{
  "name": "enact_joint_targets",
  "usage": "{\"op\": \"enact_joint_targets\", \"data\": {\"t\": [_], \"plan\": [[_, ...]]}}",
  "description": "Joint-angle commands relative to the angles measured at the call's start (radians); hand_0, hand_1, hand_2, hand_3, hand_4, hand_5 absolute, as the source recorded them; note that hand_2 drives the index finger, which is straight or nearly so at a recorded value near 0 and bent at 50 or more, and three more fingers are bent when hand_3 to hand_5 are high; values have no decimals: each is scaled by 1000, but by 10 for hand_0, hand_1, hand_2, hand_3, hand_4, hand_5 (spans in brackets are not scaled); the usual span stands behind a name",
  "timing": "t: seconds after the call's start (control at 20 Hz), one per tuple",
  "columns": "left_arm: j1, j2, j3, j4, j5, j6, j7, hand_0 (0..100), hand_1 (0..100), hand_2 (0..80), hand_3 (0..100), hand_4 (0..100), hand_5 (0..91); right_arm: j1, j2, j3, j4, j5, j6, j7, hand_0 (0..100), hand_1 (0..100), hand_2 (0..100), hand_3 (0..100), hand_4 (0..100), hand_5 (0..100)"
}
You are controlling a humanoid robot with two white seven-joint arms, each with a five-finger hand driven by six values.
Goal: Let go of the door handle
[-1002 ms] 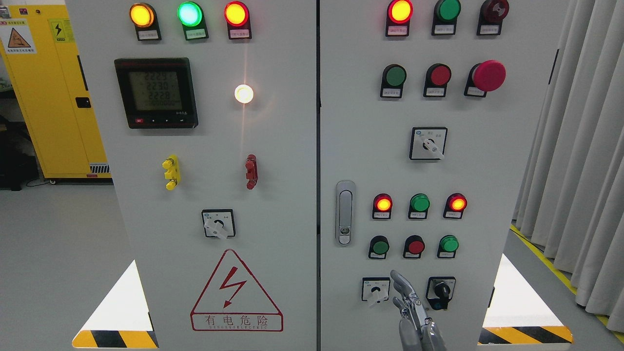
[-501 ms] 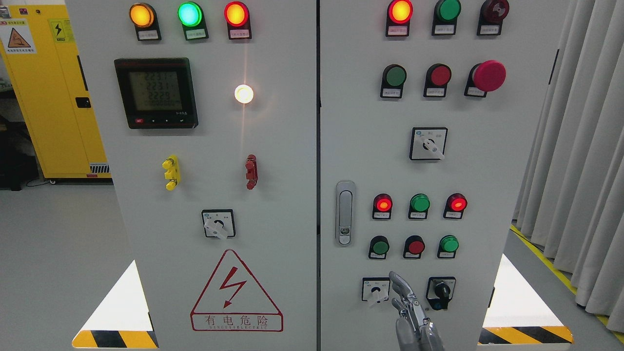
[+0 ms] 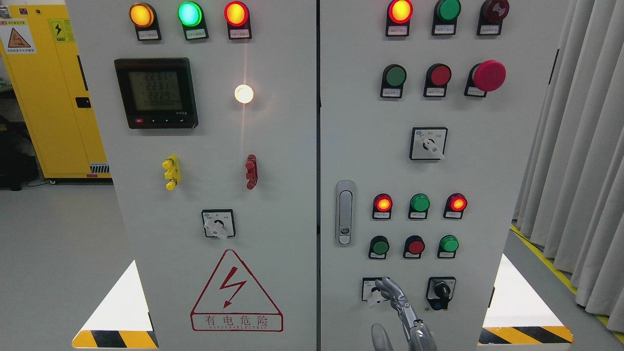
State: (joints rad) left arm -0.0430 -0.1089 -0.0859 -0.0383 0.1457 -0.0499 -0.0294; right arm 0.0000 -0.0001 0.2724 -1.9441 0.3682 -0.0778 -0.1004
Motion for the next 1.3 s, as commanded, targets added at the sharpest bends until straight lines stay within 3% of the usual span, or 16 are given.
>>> {"op": "enact_joint_targets", "data": {"t": [0.0,0.25,0.5,0.65,0.8,1.25], "plan": [[0,0,0,0,0,-1,0,120,556,0,0,0,0,-35,21,14,1,199,1,1,618,337,0,810,863,872],[0,0,0,0,0,-1,0,120,556,0,0,0,0,-66,58,21,5,412,3,-4,609,331,0,884,952,1000],[0,0,0,0,0,-1,0,120,556,0,0,0,0,-101,77,21,8,605,78,-5,566,339,0,997,1000,1000],[0,0,0,0,0,-1,0,120,556,0,0,0,0,-112,77,19,16,704,90,-5,510,342,0,1000,1000,1000],[0,0,0,0,0,-1,0,120,556,0,0,0,0,-132,77,19,30,784,118,-7,517,342,0,1000,1000,1000],[0,0,0,0,0,-1,0,120,556,0,0,0,0,-195,106,19,91,955,119,-10,534,348,0,1000,1000,1000]]}}
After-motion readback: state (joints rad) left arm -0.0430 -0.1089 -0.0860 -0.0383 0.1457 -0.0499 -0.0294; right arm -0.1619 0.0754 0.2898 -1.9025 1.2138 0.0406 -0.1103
